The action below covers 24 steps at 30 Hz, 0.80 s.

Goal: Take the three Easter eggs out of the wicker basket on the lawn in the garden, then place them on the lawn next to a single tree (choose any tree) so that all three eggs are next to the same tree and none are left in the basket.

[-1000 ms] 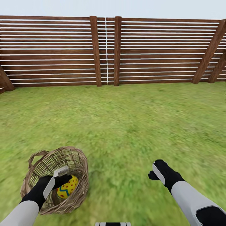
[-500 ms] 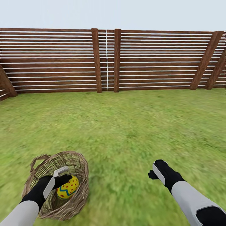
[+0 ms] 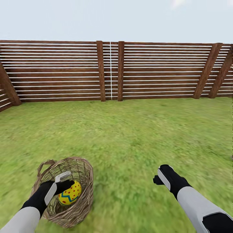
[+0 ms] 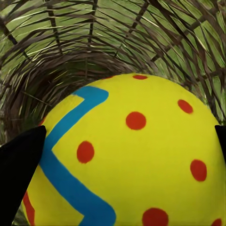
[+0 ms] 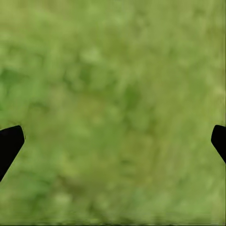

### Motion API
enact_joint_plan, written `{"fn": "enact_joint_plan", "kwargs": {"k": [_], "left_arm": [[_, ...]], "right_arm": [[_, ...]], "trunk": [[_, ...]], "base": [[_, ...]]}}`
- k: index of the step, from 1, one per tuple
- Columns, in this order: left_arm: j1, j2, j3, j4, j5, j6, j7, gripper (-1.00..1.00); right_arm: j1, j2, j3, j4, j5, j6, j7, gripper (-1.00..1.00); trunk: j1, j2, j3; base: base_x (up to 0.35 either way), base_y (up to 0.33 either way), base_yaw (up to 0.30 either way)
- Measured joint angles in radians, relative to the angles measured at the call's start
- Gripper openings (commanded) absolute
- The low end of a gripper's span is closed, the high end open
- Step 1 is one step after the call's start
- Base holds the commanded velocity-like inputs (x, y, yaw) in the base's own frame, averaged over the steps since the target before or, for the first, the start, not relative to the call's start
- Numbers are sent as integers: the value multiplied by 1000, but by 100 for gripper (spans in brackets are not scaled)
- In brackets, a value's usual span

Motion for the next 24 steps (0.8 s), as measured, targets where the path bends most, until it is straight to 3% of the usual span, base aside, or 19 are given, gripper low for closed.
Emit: {"fn": "enact_joint_plan", "kwargs": {"k": [16,24], "left_arm": [[0,0,2,0,2,0,0,-100],[0,-1,1,0,1,0,0,-100]], "right_arm": [[0,1,1,0,1,0,-1,100],[0,1,1,0,1,0,-1,100]], "trunk": [[-8,4,62],[-11,6,93]], "base": [[-27,5,0],[-161,0,0]]}}
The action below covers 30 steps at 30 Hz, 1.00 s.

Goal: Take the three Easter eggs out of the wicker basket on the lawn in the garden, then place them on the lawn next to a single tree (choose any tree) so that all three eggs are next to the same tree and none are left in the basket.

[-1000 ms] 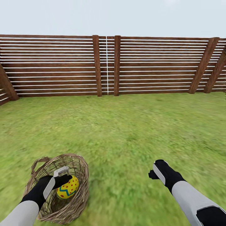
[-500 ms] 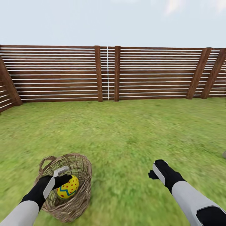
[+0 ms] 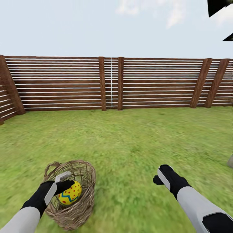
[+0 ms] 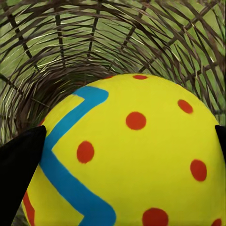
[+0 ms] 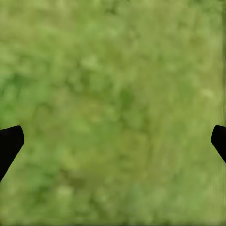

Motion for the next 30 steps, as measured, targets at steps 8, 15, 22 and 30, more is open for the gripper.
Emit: {"fn": "enact_joint_plan", "kwargs": {"k": [8,15,22,30], "left_arm": [[0,-1,-1,1,-1,0,0,-100],[0,-13,-2,1,0,0,0,-100],[0,-13,-1,-1,2,0,0,-100],[0,-14,-2,1,-2,0,0,-100]], "right_arm": [[0,0,1,0,0,-1,0,100],[0,0,0,0,0,0,0,100],[0,0,0,0,0,-1,0,100],[0,0,1,0,0,-2,0,100]], "trunk": [[-4,2,31],[-20,30,55],[-47,79,77],[-78,135,102]], "base": [[-1,0,0],[-270,0,0],[-80,0,0],[0,0,0]]}}
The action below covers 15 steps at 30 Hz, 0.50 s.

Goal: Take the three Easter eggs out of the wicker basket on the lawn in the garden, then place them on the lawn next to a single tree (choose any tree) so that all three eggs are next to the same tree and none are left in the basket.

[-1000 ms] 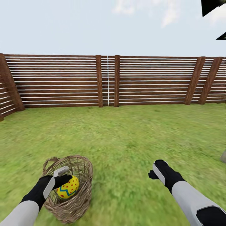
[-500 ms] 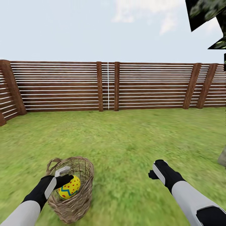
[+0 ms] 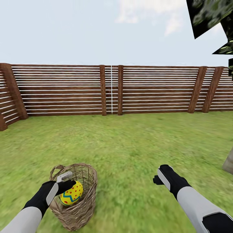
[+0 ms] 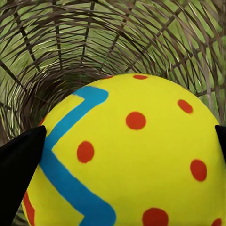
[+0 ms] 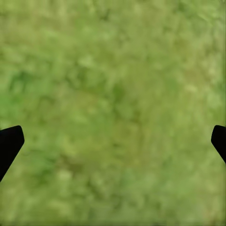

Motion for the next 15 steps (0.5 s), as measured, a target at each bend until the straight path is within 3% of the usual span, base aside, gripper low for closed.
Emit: {"fn": "enact_joint_plan", "kwargs": {"k": [8,15], "left_arm": [[0,0,0,0,3,-1,0,-100],[0,0,0,0,3,-1,0,-100]], "right_arm": [[0,2,0,0,0,0,0,100],[0,2,0,0,0,0,0,100]], "trunk": [[-31,56,25],[-57,105,47]], "base": [[-17,0,0],[-319,0,0]]}}
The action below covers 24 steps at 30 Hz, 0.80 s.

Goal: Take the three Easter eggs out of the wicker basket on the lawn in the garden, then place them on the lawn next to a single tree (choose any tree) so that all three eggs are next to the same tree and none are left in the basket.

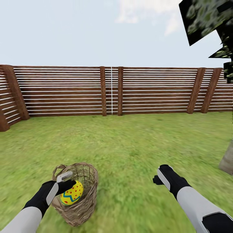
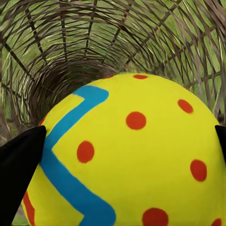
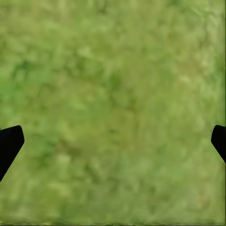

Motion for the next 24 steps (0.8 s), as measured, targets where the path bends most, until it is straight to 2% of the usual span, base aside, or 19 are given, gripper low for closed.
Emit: {"fn": "enact_joint_plan", "kwargs": {"k": [17,21,24], "left_arm": [[0,0,0,0,-3,-1,0,-100],[0,-21,-1,1,-4,-1,0,-100],[1,-24,-1,1,-4,-1,0,-100]], "right_arm": [[0,2,2,0,0,0,0,100],[0,6,2,1,0,-1,0,100],[0,10,2,2,0,-2,0,100]], "trunk": [[-66,119,53],[-81,147,66],[-92,168,75]], "base": [[-24,0,0],[-19,0,0],[-279,0,0]]}}
